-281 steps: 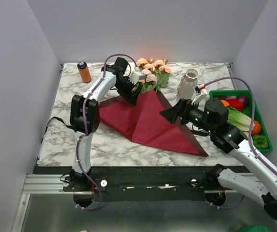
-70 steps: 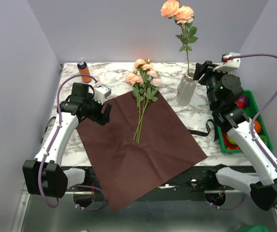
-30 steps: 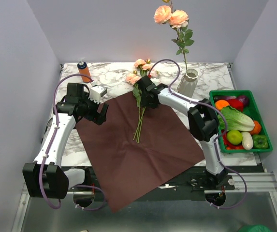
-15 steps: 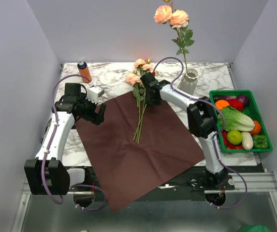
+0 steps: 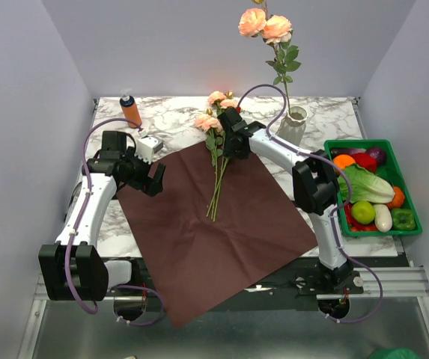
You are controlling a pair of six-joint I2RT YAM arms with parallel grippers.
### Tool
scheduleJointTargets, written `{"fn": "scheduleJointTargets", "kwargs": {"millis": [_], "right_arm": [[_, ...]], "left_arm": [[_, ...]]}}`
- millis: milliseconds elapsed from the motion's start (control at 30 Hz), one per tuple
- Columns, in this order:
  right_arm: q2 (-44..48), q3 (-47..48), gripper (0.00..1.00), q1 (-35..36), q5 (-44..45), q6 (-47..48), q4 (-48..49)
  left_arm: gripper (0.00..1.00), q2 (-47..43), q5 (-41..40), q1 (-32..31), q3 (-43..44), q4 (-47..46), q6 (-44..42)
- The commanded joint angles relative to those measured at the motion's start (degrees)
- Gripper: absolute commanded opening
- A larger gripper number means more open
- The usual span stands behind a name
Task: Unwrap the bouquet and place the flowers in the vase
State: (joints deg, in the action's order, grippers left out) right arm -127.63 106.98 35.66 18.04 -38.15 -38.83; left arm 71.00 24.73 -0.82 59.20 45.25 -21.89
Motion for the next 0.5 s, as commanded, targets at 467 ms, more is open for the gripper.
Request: {"fn": "scheduleJointTargets", "kwargs": {"millis": [467], "right_arm": [[-8.24,8.33,0.58,0.29,-0.03,-1.66,-6.87]], "left_arm": [[0.98,0.98,2.16,2.14,-2.51,-2.01,-2.19]]}}
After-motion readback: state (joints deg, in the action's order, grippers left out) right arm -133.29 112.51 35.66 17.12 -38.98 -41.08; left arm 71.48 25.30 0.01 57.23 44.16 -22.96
